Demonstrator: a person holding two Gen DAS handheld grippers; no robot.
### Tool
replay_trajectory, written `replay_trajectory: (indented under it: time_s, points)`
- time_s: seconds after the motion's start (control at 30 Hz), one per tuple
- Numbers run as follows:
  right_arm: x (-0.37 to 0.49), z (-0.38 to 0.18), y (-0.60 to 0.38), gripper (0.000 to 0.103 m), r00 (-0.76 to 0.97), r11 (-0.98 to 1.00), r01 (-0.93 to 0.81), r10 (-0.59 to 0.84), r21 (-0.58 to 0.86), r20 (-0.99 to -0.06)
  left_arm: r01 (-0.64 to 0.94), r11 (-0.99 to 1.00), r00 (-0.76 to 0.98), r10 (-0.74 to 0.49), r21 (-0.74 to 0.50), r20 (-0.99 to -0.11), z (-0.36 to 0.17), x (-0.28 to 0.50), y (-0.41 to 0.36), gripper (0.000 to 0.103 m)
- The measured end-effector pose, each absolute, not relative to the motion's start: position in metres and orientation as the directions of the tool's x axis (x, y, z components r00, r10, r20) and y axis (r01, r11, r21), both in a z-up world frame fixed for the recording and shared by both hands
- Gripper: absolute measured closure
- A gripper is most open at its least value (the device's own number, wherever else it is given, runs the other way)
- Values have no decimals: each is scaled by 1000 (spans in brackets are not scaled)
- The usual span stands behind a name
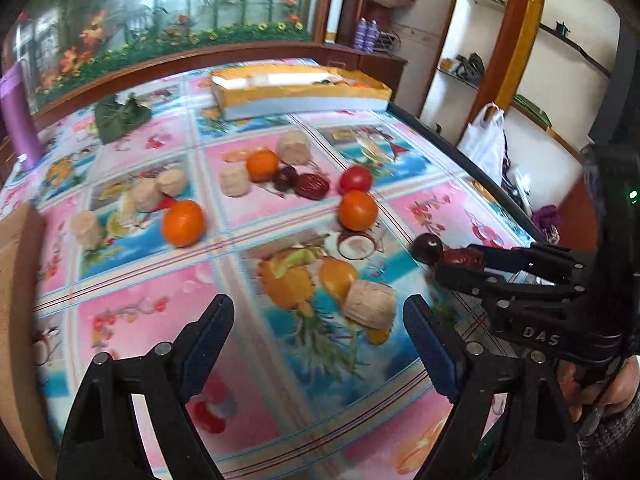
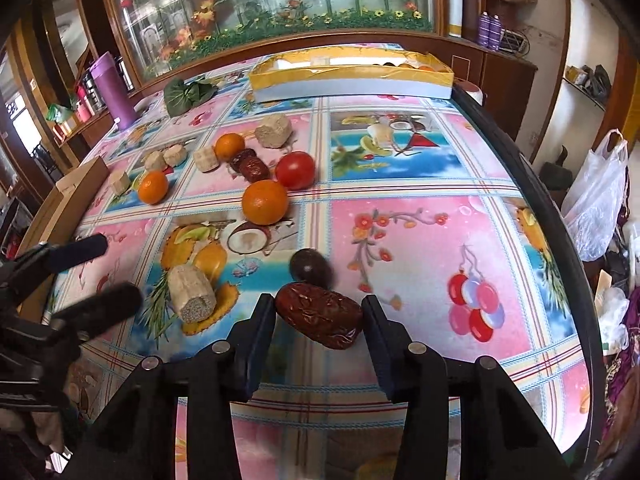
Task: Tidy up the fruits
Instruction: 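Grasp a red date with the right gripper while the left gripper grasps a beige cake, then carry the date and cake into the cardboard box and open both grippers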
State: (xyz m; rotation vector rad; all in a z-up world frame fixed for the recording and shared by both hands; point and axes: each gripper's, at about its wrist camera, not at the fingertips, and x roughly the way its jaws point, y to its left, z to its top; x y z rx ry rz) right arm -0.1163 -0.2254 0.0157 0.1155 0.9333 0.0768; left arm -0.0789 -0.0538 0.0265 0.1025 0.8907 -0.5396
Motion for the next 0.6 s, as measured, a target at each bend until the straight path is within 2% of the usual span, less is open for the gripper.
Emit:
replay_trajectory:
  time_s: [0.07, 0.13, 0.17, 0.2, 0.23, 0.27, 0.33, 0.6]
  points:
    - [-118, 16, -232, 55, 593, 990, -7, 118, 142, -796, 505, 852, 474, -409, -140, -780, 19, -74, -64, 18]
    - [-119, 18, -237, 55, 594, 990, 1, 116, 144, -796, 520, 840, 432, -415, -155, -801, 10, -69, -73, 30]
    - [-120, 18, -238, 55, 595, 990, 1, 115, 144, -795, 522, 841, 429, -406, -145, -807, 9, -68, -76, 30]
    - [-121, 19, -238, 55, 597, 990, 2, 113, 142, -794, 526, 840, 438, -399, -130, -805, 10, -69, -80, 36]
    - [-121, 20, -237, 55, 600, 990, 2, 110, 138, -793, 531, 838, 430, -397, -128, -811, 9, -68, -83, 48]
    - [-122, 21, -237, 55, 603, 991, 0, 109, 137, -791, 527, 843, 445, -379, -105, -812, 9, -69, -85, 52]
    - [-123, 23, -235, 55, 607, 991, -4, 110, 136, -787, 522, 848, 449, -370, -97, -813, 9, -68, -84, 74]
    - [-125, 48, -204, 55, 634, 991, -73, 132, 110, -762, 388, 904, 498, -369, -179, -785, 39, -68, -5, 74]
